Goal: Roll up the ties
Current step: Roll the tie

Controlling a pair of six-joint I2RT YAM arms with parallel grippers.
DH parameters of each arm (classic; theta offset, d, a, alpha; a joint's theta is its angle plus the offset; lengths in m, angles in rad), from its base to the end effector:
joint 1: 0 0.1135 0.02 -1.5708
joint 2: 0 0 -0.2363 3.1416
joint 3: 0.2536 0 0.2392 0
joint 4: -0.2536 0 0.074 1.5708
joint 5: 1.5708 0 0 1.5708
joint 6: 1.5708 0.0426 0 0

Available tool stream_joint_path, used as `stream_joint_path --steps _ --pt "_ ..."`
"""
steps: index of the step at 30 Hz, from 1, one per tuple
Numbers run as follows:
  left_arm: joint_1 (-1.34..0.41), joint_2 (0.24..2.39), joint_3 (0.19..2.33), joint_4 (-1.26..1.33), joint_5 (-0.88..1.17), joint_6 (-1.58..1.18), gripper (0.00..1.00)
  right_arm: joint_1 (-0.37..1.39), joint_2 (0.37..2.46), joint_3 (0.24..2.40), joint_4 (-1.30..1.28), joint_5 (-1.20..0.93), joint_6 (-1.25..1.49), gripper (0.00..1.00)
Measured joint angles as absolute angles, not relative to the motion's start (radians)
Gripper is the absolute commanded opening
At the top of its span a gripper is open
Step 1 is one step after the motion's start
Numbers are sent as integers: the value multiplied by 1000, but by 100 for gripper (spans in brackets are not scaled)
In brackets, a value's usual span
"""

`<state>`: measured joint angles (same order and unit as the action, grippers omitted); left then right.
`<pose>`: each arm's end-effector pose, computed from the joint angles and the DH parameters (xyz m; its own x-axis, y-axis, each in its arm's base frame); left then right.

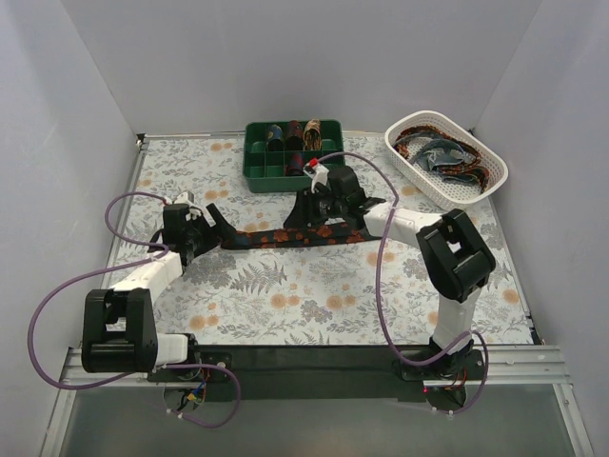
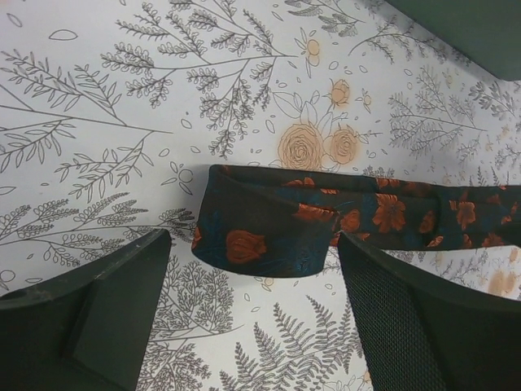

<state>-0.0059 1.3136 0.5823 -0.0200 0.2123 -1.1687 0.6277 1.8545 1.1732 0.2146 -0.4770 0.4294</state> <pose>0.2568 -0.0105 0.1531 -0.4141 -0.8971 -0.1536 -0.5656 0.3859 -0.7288 0.3152 0.2529 0.1908 -0.6865 -0.0411 -0.7260 -0.6245 0.5448 0.5596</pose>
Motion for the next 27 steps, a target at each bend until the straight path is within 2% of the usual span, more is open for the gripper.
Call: stream_joint_path --steps 12,27 --pt "-6 1334 558 42 250 -1157 77 746 2081 1290 284 -476 558 50" --pt "-6 1331 612 -27 225 -1187 77 670 2042 1135 350 -500 545 50"
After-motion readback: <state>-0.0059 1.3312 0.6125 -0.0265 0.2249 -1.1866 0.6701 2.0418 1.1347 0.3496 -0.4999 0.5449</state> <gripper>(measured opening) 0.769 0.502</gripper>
